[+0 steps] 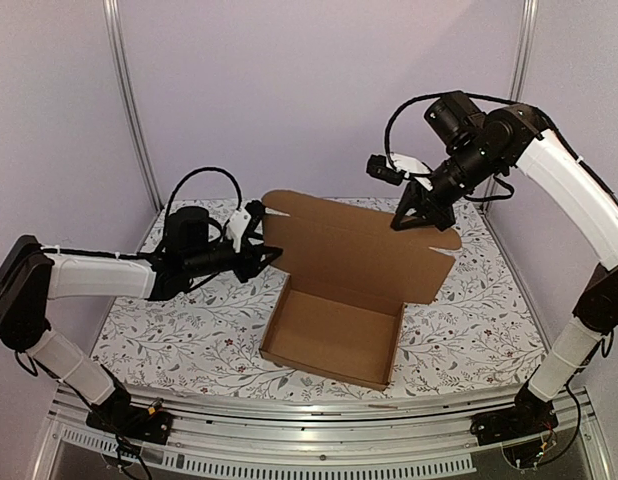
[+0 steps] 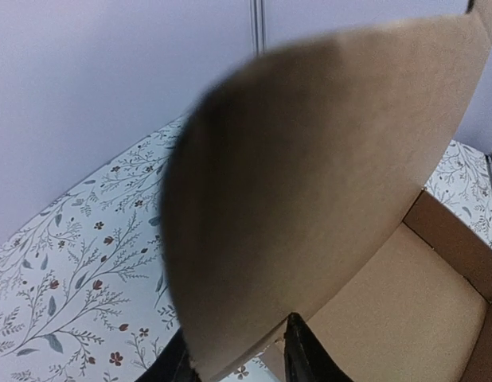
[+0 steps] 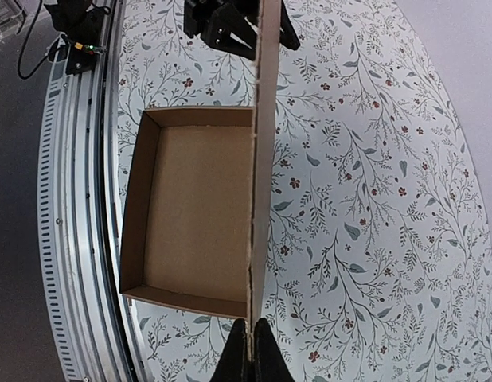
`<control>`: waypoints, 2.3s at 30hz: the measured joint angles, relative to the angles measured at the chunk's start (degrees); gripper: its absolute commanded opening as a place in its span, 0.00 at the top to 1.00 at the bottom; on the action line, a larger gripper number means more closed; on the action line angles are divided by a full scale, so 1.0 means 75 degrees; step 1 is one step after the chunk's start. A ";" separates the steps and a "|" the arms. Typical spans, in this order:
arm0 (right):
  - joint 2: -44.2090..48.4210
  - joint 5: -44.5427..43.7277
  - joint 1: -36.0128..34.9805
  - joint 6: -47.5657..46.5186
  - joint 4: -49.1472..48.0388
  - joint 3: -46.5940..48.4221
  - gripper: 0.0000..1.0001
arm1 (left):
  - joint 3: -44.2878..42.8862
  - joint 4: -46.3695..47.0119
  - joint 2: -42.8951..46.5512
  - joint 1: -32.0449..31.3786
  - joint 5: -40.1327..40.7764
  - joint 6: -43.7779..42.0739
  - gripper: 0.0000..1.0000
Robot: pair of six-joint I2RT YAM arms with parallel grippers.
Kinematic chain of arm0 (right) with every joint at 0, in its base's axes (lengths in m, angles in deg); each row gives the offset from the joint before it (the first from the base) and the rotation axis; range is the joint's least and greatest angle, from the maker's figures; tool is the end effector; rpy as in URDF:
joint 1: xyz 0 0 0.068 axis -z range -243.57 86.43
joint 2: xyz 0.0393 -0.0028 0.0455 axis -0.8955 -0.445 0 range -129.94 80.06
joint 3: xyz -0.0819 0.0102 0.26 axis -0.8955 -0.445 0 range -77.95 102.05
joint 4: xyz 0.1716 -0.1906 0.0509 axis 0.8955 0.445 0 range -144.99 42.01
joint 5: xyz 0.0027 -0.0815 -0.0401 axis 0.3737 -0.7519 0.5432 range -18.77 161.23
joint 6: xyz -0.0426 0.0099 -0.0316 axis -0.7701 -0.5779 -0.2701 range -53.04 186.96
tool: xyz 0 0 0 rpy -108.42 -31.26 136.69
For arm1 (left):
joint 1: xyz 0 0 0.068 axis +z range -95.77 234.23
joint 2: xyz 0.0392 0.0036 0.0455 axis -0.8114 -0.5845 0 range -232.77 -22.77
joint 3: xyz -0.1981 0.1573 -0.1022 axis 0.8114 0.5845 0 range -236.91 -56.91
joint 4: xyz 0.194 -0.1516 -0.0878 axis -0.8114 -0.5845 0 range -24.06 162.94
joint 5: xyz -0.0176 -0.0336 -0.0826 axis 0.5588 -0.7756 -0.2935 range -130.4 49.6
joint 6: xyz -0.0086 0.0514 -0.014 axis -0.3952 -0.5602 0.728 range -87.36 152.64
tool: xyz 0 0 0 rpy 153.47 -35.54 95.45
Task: Fold the paper box
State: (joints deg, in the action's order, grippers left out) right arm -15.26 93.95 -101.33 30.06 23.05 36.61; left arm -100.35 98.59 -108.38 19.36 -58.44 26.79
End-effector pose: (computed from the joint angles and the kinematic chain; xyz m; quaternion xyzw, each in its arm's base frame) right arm 0.2377 0.2016 0.4223 -0.6147 0.7188 0.1917 0.2622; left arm 0.2603 -0.1948 0.2260 0.3632 0.7093 -0.2697 0.5406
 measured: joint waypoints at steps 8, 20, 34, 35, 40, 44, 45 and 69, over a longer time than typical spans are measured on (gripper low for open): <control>0.0012 -0.0117 0.0163 0.0632 -0.0003 -0.0096 0.99 | 0.0017 -0.0058 -0.0050 -0.0533 0.0877 0.0096 0.90; -0.0417 -0.0099 0.0391 0.1818 -0.0038 -0.0184 0.97 | -0.0274 0.0839 -0.1029 -0.2742 0.5036 0.0507 0.93; -0.0254 0.1102 0.1979 0.2104 -0.0353 -0.0691 0.56 | -0.0848 0.1008 -0.1268 -0.3462 0.6968 0.0411 0.93; -0.0111 0.1314 0.2387 0.2002 -0.0411 -0.0868 0.54 | -0.0810 0.1014 -0.1142 -0.3450 0.6825 0.0332 0.93; 0.0985 0.1915 0.4293 0.1387 -0.0624 -0.2075 0.44 | -0.0600 0.0866 -0.0659 -0.3314 0.6295 0.0111 0.93; 0.1757 0.1993 0.4546 0.0828 -0.0997 -0.3325 0.41 | -0.0463 0.0793 -0.0513 -0.3104 0.5980 0.0128 0.93; 0.1821 0.2028 0.4517 0.0729 -0.1075 -0.3552 0.40 | -0.0414 0.0781 -0.0469 -0.3034 0.5863 0.0163 0.93; -0.0227 0.3503 0.3990 0.0950 -0.7312 -0.5455 0.55 | 0.0061 0.0764 0.0082 -0.2011 0.4782 0.1081 0.95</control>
State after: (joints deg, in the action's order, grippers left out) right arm -16.97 120.23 -71.41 37.18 -31.79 -4.31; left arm -99.89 104.31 -107.76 4.28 -22.57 34.90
